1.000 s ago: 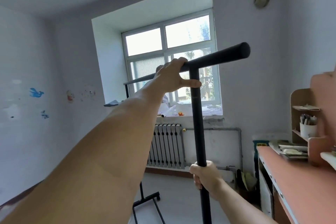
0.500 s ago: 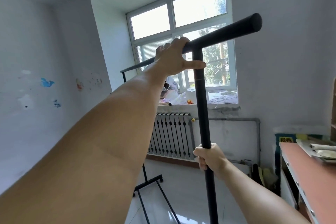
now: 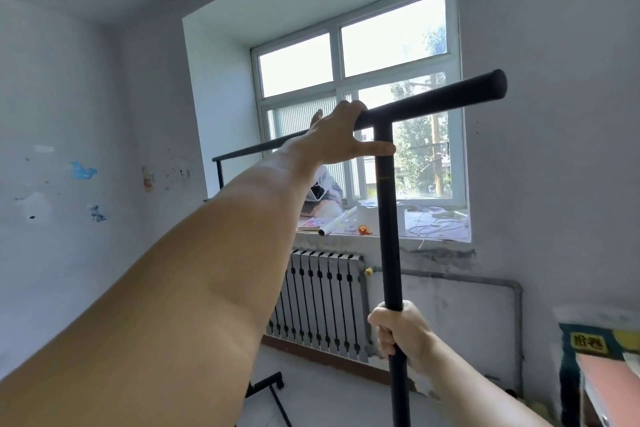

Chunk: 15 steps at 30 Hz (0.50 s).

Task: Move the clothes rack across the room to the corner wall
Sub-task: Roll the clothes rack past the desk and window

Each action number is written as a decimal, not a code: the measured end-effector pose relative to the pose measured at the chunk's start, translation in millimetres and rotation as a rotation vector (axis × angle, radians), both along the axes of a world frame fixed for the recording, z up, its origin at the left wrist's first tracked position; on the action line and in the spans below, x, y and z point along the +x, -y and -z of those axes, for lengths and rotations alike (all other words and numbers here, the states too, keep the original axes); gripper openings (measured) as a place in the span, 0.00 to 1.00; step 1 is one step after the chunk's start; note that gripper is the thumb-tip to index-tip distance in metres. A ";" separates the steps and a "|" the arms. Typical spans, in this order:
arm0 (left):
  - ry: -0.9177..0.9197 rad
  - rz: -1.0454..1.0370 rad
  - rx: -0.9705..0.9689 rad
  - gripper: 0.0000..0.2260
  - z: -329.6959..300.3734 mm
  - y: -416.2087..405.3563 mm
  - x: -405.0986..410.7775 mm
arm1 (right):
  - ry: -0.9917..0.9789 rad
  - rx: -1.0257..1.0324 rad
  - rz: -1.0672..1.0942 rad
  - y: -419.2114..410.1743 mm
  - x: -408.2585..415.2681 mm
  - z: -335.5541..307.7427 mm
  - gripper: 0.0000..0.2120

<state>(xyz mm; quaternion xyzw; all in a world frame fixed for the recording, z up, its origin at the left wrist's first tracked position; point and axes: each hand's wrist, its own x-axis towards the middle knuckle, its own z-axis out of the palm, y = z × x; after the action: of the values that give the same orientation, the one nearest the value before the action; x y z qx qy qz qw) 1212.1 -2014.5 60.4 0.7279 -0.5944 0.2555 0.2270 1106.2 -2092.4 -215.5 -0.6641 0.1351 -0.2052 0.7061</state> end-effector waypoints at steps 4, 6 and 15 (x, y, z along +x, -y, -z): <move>0.026 -0.052 -0.017 0.28 2.4 33.1 26.4 | -0.020 -0.002 -0.048 35.4 28.6 0.7 0.21; 0.072 -0.116 0.012 0.29 0.9 49.0 41.3 | -0.011 -0.016 -0.057 54.3 45.8 0.2 0.20; 0.141 -0.341 0.088 0.35 -1.1 132.3 109.7 | -0.011 -0.016 -0.170 150.8 132.0 2.3 0.20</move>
<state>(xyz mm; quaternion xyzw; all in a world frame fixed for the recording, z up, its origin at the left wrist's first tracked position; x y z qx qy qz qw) 1321.8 -2146.7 61.5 0.8077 -0.4875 0.3143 0.1059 1238.2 -2243.2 -217.8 -0.6800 0.0802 -0.1419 0.7149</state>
